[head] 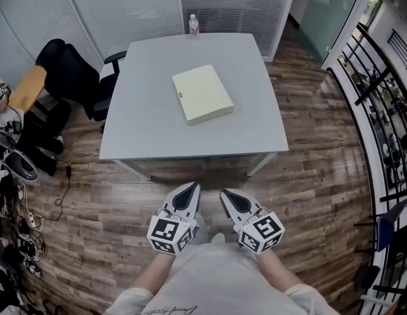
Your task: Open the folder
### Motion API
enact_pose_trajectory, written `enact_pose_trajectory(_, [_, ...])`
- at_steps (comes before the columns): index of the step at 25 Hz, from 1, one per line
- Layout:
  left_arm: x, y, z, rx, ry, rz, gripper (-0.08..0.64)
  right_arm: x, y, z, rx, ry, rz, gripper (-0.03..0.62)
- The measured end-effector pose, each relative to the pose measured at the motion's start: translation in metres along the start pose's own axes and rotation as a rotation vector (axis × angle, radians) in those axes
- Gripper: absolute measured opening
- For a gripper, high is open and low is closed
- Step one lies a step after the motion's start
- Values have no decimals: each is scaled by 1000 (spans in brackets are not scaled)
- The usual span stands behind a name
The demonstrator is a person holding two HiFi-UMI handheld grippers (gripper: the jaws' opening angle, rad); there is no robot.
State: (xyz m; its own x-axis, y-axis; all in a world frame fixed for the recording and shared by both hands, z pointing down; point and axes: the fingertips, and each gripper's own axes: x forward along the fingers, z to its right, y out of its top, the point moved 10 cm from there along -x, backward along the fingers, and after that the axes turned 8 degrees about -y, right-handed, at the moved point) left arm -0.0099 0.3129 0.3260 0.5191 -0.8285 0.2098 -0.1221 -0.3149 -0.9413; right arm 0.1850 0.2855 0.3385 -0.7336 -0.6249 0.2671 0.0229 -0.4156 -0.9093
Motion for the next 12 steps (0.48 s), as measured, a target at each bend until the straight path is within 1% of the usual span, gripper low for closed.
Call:
enact_pose_trajectory(6, [33,13,-55,-12,-13,0,9,59,14,22,8,-23,-11,21])
enact_pose_trajectory(10, [61,32,-104,-5,-33,6,9,110,33,30,-2,-32,-1,21])
enact_pose_trajectory(12, [75,43,-124,5,-49,12,9,130,41,36,-9,-49,2,21])
